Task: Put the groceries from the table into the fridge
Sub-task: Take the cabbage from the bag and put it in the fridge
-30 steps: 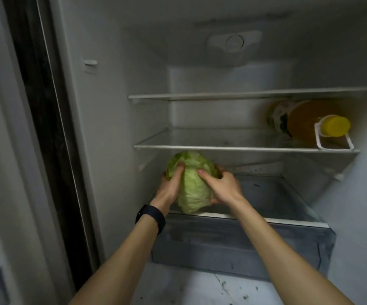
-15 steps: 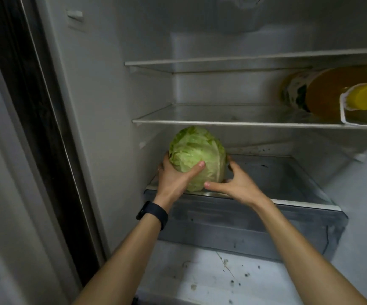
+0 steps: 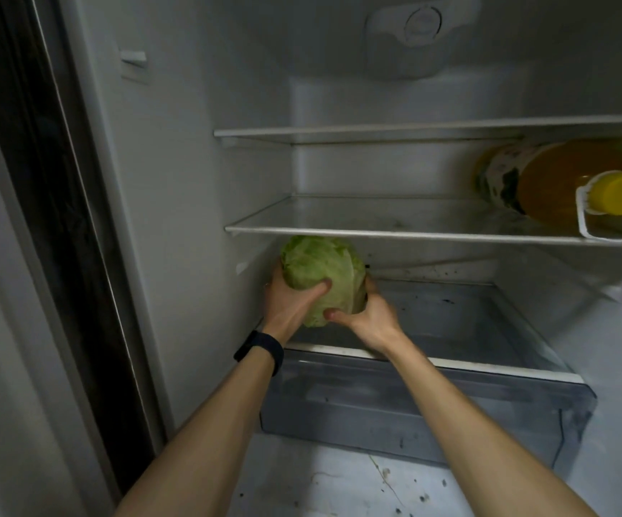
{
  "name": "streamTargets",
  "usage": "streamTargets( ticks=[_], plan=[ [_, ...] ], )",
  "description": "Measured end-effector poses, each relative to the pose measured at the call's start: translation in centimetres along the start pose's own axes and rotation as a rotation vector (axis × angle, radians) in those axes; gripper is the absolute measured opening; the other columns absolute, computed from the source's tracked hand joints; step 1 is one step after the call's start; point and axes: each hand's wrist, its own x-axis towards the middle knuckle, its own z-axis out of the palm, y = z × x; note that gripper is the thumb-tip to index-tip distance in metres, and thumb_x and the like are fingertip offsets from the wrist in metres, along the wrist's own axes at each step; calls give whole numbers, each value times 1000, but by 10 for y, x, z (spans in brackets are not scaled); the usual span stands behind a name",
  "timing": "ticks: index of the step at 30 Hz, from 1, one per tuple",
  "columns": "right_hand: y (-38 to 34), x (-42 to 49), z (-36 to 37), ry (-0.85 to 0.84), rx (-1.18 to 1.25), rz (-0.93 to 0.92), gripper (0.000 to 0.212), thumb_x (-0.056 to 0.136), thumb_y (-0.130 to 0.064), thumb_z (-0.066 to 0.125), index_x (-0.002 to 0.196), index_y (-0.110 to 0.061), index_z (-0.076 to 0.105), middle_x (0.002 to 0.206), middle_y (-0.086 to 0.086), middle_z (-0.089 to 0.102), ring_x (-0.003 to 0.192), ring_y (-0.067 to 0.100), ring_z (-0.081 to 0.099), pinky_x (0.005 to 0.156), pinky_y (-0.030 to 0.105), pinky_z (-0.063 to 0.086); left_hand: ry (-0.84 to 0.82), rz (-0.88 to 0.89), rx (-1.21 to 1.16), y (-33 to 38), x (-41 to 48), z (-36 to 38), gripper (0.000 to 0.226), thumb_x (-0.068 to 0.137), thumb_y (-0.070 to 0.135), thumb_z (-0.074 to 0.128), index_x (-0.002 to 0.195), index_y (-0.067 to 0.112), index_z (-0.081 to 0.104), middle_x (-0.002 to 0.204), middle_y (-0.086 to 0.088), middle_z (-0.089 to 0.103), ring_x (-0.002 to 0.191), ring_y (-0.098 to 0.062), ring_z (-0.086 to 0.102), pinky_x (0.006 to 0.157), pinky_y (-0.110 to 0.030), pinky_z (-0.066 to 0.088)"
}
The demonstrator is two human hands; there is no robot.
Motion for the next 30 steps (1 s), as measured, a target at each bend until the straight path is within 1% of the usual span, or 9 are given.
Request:
streamTargets(
  ticks=[5,8,11,13,15,18,21,25,30],
  plan=[
    [-1,1,1,-5,-90,7,97,71,-43,87,149,-24,33,124,0,67,109,22,65,82,21,47,-21,-9,56,-8,1,0,102,52,64,80,142,42,37,127,6,61,113,-17,61,96,-44,54],
    [-10,0,-5,-27,-257,20,96,69,-53,84,146,-22,36,127,5,67,114,28,64,85,29,52,-35,-11,108,-7,-4,-3,104,54,70,76,144,38,36,130,4,61,118,-20,59,99,-45,52],
    [-19,-7,-10,-34,-420,36,87,74,-58,77,142,-19,40,127,11,67,115,35,62,85,33,51,-59,12,162,-2,-13,-8,100,59,72,72,143,29,40,131,2,61,120,-22,58,101,-43,50],
    [-21,-19,-12,-12,-483,11,71,81,-55,71,137,-19,47,127,15,66,116,39,61,86,37,51,-63,18,194,-1,-20,-12,94,62,69,68,142,26,42,131,-2,61,120,-25,58,100,-42,50],
    [-22,-36,-16,17,-523,-55,55,89,-44,65,136,-18,52,132,15,63,120,36,58,93,37,47,-76,26,248,4,-34,-17,76,70,52,66,139,27,44,128,-5,62,117,-29,60,96,-42,52],
    [-17,-71,-25,46,-534,-179,51,95,-29,61,144,-20,51,145,5,56,129,31,53,106,33,40,-92,83,332,9,-67,-21,58,84,27,62,140,27,46,126,-9,64,115,-32,60,92,-35,51],
    [-10,-111,-36,96,-517,-290,45,94,-25,61,139,-25,57,142,2,58,129,28,54,109,30,36,-90,115,429,16,-112,-29,60,88,26,63,146,23,45,137,-12,57,128,-29,51,100,-30,41],
    [-4,-183,-47,129,-414,-364,37,96,-24,62,133,-29,63,138,-3,61,130,21,51,108,21,27,-98,226,489,23,-186,-51,56,87,28,64,141,27,52,138,-4,58,129,-22,50,106,-29,38],
    [-4,-280,-50,41,-314,-422,35,100,-33,56,135,-37,60,138,-21,53,136,7,39,110,19,20,-49,284,574,19,-305,-98,50,92,35,61,141,37,48,140,12,52,130,-6,44,105,-18,32]
  ],
)
